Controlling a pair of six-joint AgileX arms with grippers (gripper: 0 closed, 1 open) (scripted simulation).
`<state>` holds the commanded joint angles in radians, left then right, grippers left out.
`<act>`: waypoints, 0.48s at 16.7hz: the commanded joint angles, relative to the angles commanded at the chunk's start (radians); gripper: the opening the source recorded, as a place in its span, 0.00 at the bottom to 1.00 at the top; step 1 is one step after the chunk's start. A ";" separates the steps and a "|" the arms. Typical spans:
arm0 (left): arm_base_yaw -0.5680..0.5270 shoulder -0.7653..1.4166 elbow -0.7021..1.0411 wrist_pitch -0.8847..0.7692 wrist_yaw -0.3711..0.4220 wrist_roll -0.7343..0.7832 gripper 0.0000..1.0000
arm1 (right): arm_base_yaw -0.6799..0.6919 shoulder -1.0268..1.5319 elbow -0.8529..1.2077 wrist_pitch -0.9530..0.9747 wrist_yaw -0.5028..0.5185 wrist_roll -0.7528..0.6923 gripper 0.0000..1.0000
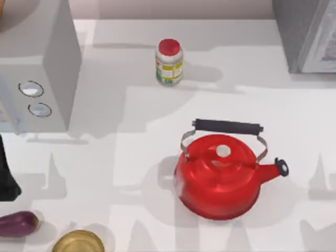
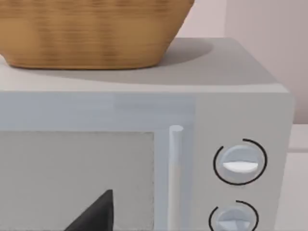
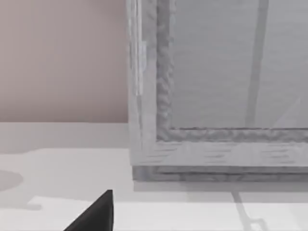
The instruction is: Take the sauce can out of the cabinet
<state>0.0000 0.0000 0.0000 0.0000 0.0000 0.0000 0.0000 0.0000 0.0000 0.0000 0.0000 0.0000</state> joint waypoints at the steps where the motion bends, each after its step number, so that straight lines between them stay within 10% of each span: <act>1: 0.000 0.000 0.000 0.000 0.000 0.000 1.00 | 0.000 0.000 0.000 0.000 0.000 0.000 1.00; 8: 0.000 0.000 0.000 0.000 0.000 0.000 1.00 | 0.023 0.185 0.221 -0.052 0.033 0.004 1.00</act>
<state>0.0000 0.0000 0.0000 0.0000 0.0000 0.0000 0.0227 0.1848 0.2208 -0.0519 0.0330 0.0038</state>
